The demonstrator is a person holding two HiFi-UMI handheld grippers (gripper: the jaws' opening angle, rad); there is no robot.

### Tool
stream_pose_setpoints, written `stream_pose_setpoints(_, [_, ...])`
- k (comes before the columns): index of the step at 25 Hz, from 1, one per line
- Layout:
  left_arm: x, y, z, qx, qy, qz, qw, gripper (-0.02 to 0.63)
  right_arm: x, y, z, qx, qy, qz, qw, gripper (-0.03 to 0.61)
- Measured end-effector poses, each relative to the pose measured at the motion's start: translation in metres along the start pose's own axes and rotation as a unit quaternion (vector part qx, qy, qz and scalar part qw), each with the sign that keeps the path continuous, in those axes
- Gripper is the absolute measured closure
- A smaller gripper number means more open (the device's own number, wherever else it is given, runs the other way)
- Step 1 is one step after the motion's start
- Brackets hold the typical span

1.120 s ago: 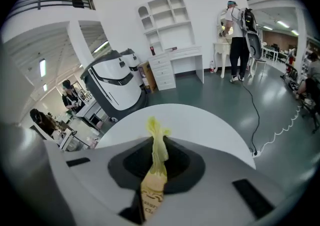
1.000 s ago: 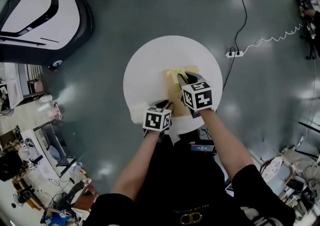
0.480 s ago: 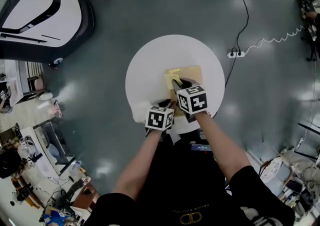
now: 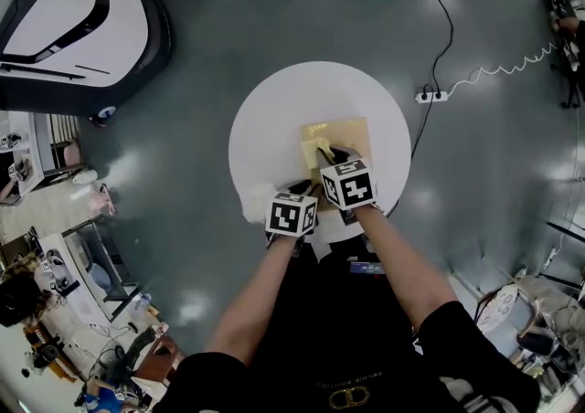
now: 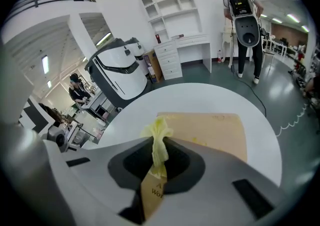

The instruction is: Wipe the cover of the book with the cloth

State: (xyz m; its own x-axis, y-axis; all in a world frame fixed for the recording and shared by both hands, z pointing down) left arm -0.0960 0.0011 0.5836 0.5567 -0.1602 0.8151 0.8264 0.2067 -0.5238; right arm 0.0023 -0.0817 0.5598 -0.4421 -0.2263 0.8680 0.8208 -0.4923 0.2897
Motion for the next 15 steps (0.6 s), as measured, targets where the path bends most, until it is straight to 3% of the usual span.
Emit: stream_pose_setpoints(15, [0.001,0.0,0.001,-0.007,0.0,0.001,1.0,0.508,-0.011,0.019,0.004,-0.003,0.005,0.026,1.0,0.488])
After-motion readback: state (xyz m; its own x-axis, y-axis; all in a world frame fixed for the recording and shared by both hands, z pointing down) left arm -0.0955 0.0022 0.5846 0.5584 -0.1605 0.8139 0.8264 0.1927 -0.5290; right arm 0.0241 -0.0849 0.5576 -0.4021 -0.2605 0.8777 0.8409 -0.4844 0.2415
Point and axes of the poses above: the fingertips, and each gripper's own axes: x forward along the fingers, y to its right, z out of its underside, the point moved 9 cm from there along -x, backward along the fingers, and after that the axes turned 6 degrees about -y, right-handed, at the moved point
